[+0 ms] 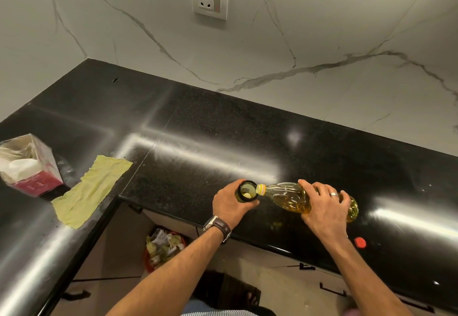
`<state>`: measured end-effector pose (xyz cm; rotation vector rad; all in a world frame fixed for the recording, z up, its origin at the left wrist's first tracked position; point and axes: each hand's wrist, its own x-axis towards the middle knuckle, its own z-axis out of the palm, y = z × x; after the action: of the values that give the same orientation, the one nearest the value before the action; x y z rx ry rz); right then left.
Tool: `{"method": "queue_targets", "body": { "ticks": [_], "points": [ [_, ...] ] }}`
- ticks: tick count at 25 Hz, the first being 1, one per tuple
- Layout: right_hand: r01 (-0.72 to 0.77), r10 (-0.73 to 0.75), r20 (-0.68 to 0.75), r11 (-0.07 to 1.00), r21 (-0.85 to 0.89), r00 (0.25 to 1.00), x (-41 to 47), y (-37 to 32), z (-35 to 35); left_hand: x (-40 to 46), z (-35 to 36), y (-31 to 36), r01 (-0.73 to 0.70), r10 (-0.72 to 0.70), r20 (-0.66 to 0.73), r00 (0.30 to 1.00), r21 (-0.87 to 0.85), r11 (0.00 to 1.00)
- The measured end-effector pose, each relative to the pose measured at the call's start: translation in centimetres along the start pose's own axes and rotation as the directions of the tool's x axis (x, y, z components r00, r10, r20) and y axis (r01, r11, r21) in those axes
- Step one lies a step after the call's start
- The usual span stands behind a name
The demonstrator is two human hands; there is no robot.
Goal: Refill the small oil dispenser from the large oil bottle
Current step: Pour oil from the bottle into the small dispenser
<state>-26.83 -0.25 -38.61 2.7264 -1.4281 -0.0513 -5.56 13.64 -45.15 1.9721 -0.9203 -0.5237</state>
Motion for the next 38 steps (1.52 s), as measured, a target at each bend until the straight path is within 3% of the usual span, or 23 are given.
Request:
{"method": "queue_targets", "body": {
  "ticks": [38],
  "points": [
    [0.032,-0.038,-0.099,0.997,-0.065,0.994,0.25,-0.06,-1.01,-0.13,0.06,0.00,0.014,-0.014,-0.003,1.000,-0.022,1.000]
  ]
}}
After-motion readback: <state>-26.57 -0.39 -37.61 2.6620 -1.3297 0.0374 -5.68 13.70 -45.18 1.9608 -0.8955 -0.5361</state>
